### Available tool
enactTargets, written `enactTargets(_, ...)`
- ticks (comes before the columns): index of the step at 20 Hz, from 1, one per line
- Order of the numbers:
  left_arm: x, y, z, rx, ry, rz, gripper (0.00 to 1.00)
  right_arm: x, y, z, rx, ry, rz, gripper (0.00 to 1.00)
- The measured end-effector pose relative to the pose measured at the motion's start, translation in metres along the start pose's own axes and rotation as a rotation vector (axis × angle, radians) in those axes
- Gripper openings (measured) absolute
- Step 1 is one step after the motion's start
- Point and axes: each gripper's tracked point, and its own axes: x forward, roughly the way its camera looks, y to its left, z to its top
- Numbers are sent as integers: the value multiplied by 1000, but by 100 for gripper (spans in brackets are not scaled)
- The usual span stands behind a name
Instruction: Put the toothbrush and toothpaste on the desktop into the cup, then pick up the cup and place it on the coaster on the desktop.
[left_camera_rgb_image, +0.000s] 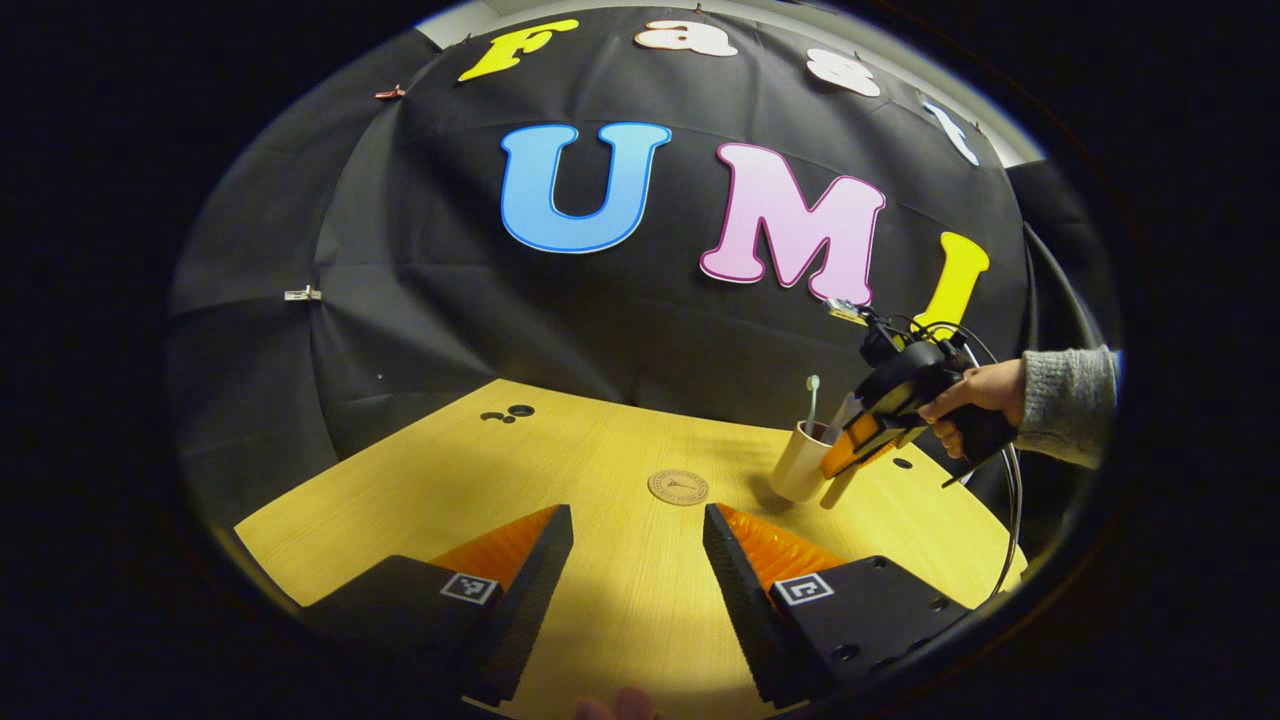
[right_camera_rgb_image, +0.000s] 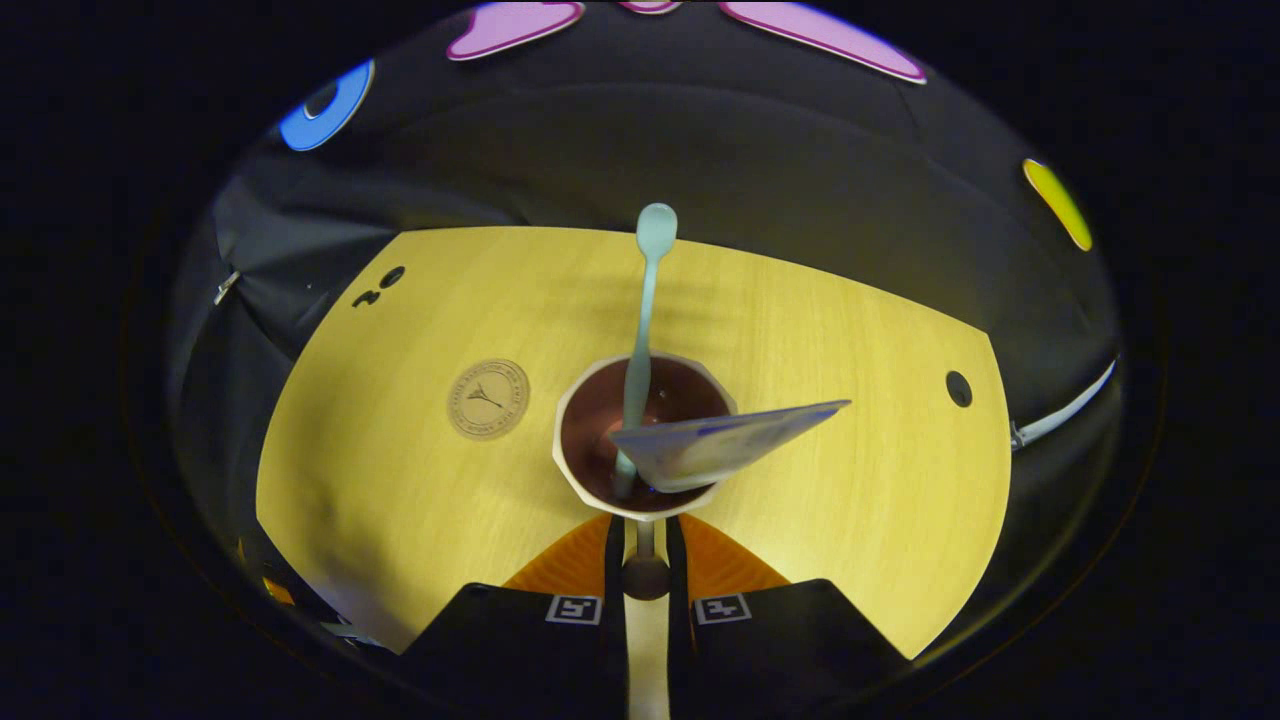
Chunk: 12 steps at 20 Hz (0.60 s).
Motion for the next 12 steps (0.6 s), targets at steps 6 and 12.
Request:
enactTargets(6,-17,29,-10,-14,21,27,86,18,77,28,-57,-13,65,19)
enactTargets(12,-24,60,-14,-30,25,67,86,43,121,40,-99,7,80,19)
